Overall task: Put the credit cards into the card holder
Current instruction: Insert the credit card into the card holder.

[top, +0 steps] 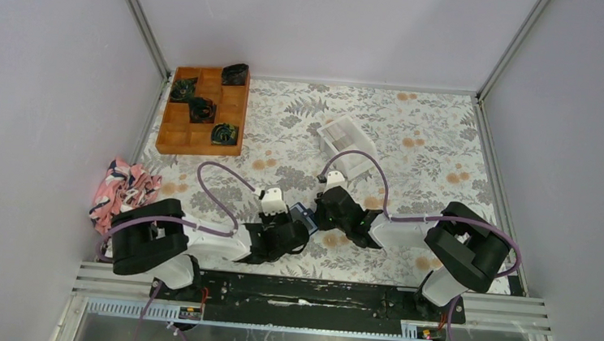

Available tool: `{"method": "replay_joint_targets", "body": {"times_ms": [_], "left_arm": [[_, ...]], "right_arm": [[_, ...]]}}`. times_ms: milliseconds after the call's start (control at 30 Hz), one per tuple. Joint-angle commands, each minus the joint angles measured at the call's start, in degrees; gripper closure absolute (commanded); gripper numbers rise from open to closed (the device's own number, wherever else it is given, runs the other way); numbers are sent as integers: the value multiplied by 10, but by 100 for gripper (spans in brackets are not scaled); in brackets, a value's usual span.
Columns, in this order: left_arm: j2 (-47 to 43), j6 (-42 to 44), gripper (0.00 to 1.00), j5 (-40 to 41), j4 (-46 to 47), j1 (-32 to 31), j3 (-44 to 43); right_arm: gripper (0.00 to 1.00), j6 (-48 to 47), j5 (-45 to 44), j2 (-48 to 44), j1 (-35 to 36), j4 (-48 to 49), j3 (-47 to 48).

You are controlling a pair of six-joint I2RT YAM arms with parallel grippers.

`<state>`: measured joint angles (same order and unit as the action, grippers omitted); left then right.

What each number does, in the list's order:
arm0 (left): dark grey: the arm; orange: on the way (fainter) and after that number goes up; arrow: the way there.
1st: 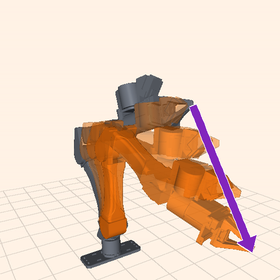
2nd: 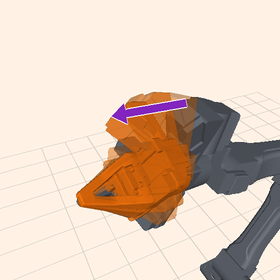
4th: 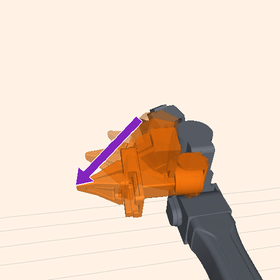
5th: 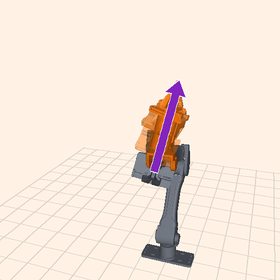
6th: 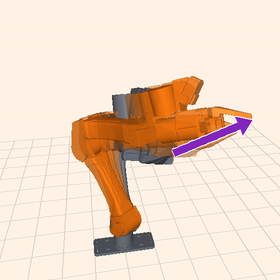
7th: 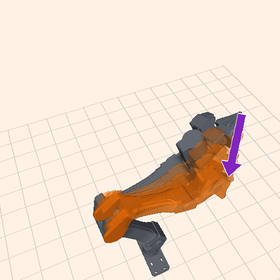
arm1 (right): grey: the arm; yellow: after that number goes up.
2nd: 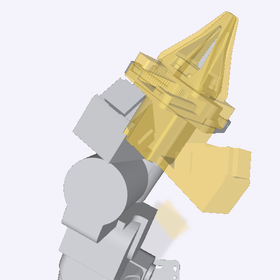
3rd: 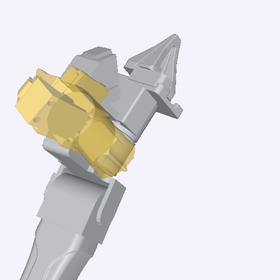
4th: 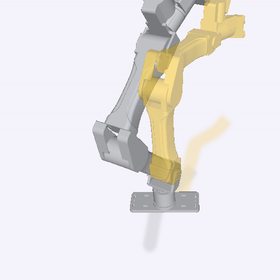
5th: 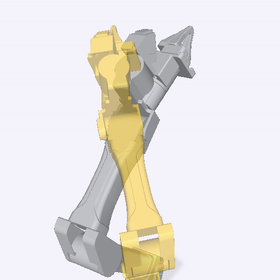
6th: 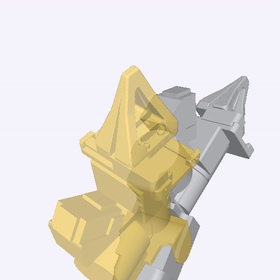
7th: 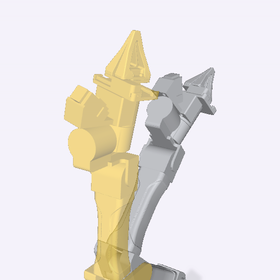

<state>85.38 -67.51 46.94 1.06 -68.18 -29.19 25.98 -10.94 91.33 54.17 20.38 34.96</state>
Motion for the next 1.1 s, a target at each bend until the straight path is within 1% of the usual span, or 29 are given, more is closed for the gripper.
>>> {"method": "replay_joint_targets", "body": {"times_ms": [0, 200, 367, 467, 633, 700, 833, 900, 1067], "left_arm": [[20, 32, 97, -4, 49, 9, 7], [24, 58, 97, -5, 68, 21, -5], [26, 95, 100, -14, 85, 40, -22], [27, 120, 100, -27, 95, 57, -33], [12, 153, 100, -39, 78, 67, -48], [-3, 157, 100, -40, 55, 67, -51], [-48, 145, 99, -34, -5, 67, -51], [-80, 137, 98, -29, -24, 67, -42], [-150, 106, 97, -7, -69, 67, -9]], "right_arm": [[95, 7, -7, -3, 6, -7, 5], [95, 7, -10, -3, 6, -9, 6], [94, 11, -23, -4, 6, -12, 9], [94, 11, -31, 1, 2, -22, 18], [93, 15, -37, 3, -5, -27, 28], [89, 16, -46, -2, -6, -32, 30], [78, 10, -60, -15, -7, -44, 34], [74, 8, -65, -21, -7, -48, 34], [69, 7, -67, -36, -7, -54, 30]]}}
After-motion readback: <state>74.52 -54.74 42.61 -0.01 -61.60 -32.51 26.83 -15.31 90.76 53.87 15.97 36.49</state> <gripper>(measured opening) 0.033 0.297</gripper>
